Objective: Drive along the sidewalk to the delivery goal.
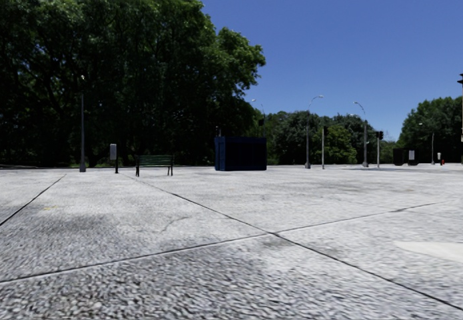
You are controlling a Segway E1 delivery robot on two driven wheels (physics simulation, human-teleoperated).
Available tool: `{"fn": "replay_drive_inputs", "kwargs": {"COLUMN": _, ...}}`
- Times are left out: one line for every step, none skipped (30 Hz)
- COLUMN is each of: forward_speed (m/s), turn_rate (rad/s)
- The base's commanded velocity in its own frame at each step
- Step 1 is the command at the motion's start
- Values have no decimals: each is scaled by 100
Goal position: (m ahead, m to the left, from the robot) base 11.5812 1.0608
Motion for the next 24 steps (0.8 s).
{"fn": "replay_drive_inputs", "kwargs": {"forward_speed": 200, "turn_rate": 27}}
{"fn": "replay_drive_inputs", "kwargs": {"forward_speed": 200, "turn_rate": 27}}
{"fn": "replay_drive_inputs", "kwargs": {"forward_speed": 200, "turn_rate": 27}}
{"fn": "replay_drive_inputs", "kwargs": {"forward_speed": 200, "turn_rate": 27}}
{"fn": "replay_drive_inputs", "kwargs": {"forward_speed": 200, "turn_rate": 27}}
{"fn": "replay_drive_inputs", "kwargs": {"forward_speed": 200, "turn_rate": 27}}
{"fn": "replay_drive_inputs", "kwargs": {"forward_speed": 200, "turn_rate": 27}}
{"fn": "replay_drive_inputs", "kwargs": {"forward_speed": 200, "turn_rate": 27}}
{"fn": "replay_drive_inputs", "kwargs": {"forward_speed": 200, "turn_rate": 27}}
{"fn": "replay_drive_inputs", "kwargs": {"forward_speed": 200, "turn_rate": 27}}
{"fn": "replay_drive_inputs", "kwargs": {"forward_speed": 200, "turn_rate": 27}}
{"fn": "replay_drive_inputs", "kwargs": {"forward_speed": 200, "turn_rate": 27}}
{"fn": "replay_drive_inputs", "kwargs": {"forward_speed": 200, "turn_rate": 27}}
{"fn": "replay_drive_inputs", "kwargs": {"forward_speed": 200, "turn_rate": 27}}
{"fn": "replay_drive_inputs", "kwargs": {"forward_speed": 200, "turn_rate": 27}}
{"fn": "replay_drive_inputs", "kwargs": {"forward_speed": 200, "turn_rate": 27}}
{"fn": "replay_drive_inputs", "kwargs": {"forward_speed": 200, "turn_rate": 27}}
{"fn": "replay_drive_inputs", "kwargs": {"forward_speed": 200, "turn_rate": 27}}
{"fn": "replay_drive_inputs", "kwargs": {"forward_speed": 200, "turn_rate": 27}}
{"fn": "replay_drive_inputs", "kwargs": {"forward_speed": 200, "turn_rate": 27}}
{"fn": "replay_drive_inputs", "kwargs": {"forward_speed": 200, "turn_rate": 27}}
{"fn": "replay_drive_inputs", "kwargs": {"forward_speed": 200, "turn_rate": 26}}
{"fn": "replay_drive_inputs", "kwargs": {"forward_speed": 200, "turn_rate": 0}}
{"fn": "replay_drive_inputs", "kwargs": {"forward_speed": 200, "turn_rate": 0}}
